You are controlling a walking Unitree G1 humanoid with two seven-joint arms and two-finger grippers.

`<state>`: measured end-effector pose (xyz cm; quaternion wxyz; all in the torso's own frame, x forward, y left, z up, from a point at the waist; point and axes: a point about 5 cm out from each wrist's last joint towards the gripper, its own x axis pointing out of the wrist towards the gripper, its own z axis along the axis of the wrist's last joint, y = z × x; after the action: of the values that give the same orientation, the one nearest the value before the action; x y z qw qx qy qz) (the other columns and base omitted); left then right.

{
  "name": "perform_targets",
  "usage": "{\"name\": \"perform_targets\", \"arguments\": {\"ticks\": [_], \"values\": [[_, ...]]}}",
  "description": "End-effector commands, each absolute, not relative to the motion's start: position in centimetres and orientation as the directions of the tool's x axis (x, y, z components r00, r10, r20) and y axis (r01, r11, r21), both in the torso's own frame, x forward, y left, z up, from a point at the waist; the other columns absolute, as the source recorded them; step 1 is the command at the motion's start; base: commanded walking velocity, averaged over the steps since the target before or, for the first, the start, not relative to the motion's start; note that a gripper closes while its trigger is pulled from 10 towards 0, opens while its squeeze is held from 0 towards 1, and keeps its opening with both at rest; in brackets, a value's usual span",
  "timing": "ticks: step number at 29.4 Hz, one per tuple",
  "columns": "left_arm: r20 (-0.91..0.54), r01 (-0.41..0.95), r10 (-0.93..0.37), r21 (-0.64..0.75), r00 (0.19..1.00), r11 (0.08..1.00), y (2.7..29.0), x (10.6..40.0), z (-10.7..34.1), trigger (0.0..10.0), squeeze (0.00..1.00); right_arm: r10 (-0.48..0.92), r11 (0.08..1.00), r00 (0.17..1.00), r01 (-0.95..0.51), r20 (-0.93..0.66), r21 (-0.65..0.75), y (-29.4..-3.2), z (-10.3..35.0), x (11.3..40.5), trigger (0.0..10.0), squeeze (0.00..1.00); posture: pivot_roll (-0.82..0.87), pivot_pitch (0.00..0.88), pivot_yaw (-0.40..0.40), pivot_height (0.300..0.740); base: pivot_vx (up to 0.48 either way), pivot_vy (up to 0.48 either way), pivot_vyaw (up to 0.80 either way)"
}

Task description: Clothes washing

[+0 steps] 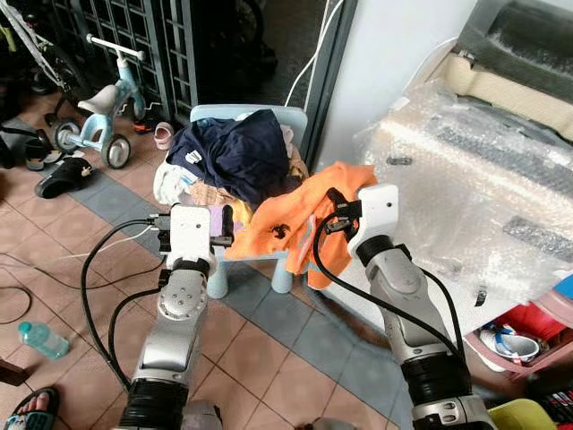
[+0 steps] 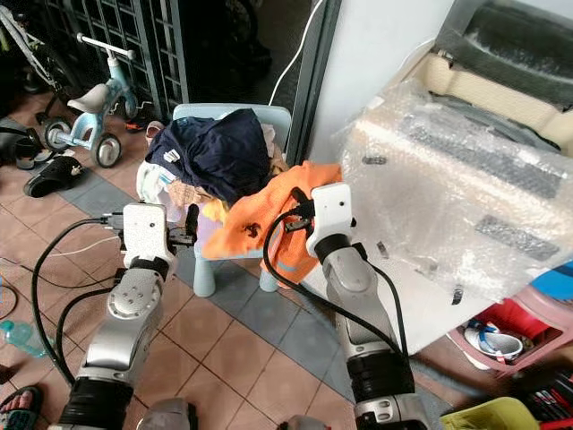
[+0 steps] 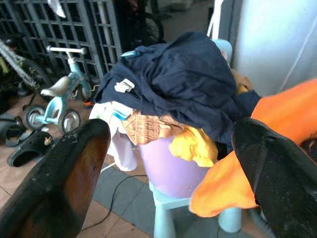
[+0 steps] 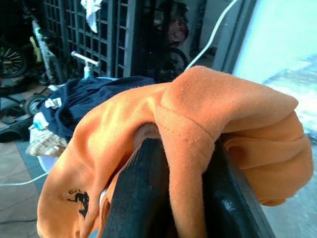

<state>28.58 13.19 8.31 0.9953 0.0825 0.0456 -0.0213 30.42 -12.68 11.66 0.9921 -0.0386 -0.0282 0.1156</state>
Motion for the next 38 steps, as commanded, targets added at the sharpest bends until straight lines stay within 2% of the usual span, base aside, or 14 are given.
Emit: {"name": "perform_targets", "arguments": {"ticks": [1, 3, 6, 11, 13, 19, 20, 22, 30, 38], "values": [[-0.097, 0.076, -0.059, 0.176, 0.994, 0.981, 13.1, 28.5, 8.2, 10.0, 0.0, 0.172, 0.981, 0.983, -0.165, 0.065, -0.099, -14.2, 11.8, 30.0, 10.0, 0.0, -0.02, 0.0, -0.001, 0.74, 0.0, 0.0, -0.8], [-0.124, 0.045, -0.023, 0.18, 0.992, 0.983, 15.1, 28.0, 7.7, 10.0, 0.0, 0.118, 0.988, 0.992, -0.113, 0.049, -0.106, -15.5, 11.1, 29.1, 10.0, 0.0, -0.06, 0.0, 0.043, 0.74, 0.0, 0.0, -0.8], [-0.158, 0.003, 0.02, 0.145, 0.987, 0.989, 16.5, 27.4, 7.1, 10.0, 0.0, 0.043, 0.996, 0.999, -0.041, 0.02, -0.076, -16.8, 10.1, 28.5, 10.0, 0.0, -0.06, 0.0, 0.058, 0.74, 0.0, 0.0, -0.8], [-0.193, -0.019, 0.045, 0.132, 0.98, 0.991, 16.9, 26.6, 6.1, 10.0, 0.0, -0.095, 0.995, 0.995, 0.094, -0.037, -0.018, -19.1, 8.1, 27.4, 10.0, 0.0, -0.03, 0.0, 0.08, 0.74, 0.0, 0.0, -0.8], [-0.205, -0.011, 0.036, 0.121, 0.978, 0.993, 16.6, 26.5, 5.8, 10.0, 0.0, -0.105, 0.994, 0.993, 0.105, -0.059, -0.008, -19.2, 7.3, 27.1, 10.0, 0.0, -0.02, 0.0, 0.084, 0.74, 0.0, 0.0, -0.8], [-0.211, 0.021, -0.002, 0.088, 0.978, 0.996, 16.0, 26.5, 5.8, 10.0, 0.0, -0.065, 0.998, 0.995, 0.065, -0.077, -0.003, -18.0, 6.6, 27.0, 10.0, 0.0, -0.05, 0.0, 0.112, 0.74, 0.0, 0.0, -0.8], [-0.192, 0.054, -0.039, 0.074, 0.981, 0.996, 15.6, 26.5, 6.0, 10.0, 0.0, -0.008, 1.0, 1.0, 0.007, -0.019, -0.027, -16.8, 7.9, 27.6, 10.0, 0.0, -0.07, 0.0, 0.112, 0.74, 0.0, 0.0, -0.8], [-0.182, 0.09, -0.076, 0.07, 0.98, 0.993, 15.2, 26.4, 6.0, 10.0, 0.0, 0.024, 0.998, 0.999, -0.022, 0.022, -0.054, -16.2, 8.9, 28.1, 10.0, 0.0, -0.07, 0.0, 0.094, 0.74, 0.304, 0.0, -0.8], [-0.177, 0.124, -0.11, 0.071, 0.978, 0.99, 14.3, 26.4, 6.3, 10.0, 0.0, 0.016, 0.997, 0.999, -0.013, 0.049, -0.071, -17.4, 10.0, 28.3, 10.0, 0.0, -0.07, 0.0, 0.082, 0.74, 0.309, 0.0, -0.8], [-0.187, 0.156, -0.141, 0.068, 0.972, 0.985, 14.1, 26.4, 6.2, 10.0, 0.0, 0.012, 0.996, 0.999, -0.009, 0.039, -0.086, -17.3, 9.7, 27.7, 10.0, 0.0, -0.09, 0.0, 0.083, 0.74, 0.298, 0.0, -0.7]]}}
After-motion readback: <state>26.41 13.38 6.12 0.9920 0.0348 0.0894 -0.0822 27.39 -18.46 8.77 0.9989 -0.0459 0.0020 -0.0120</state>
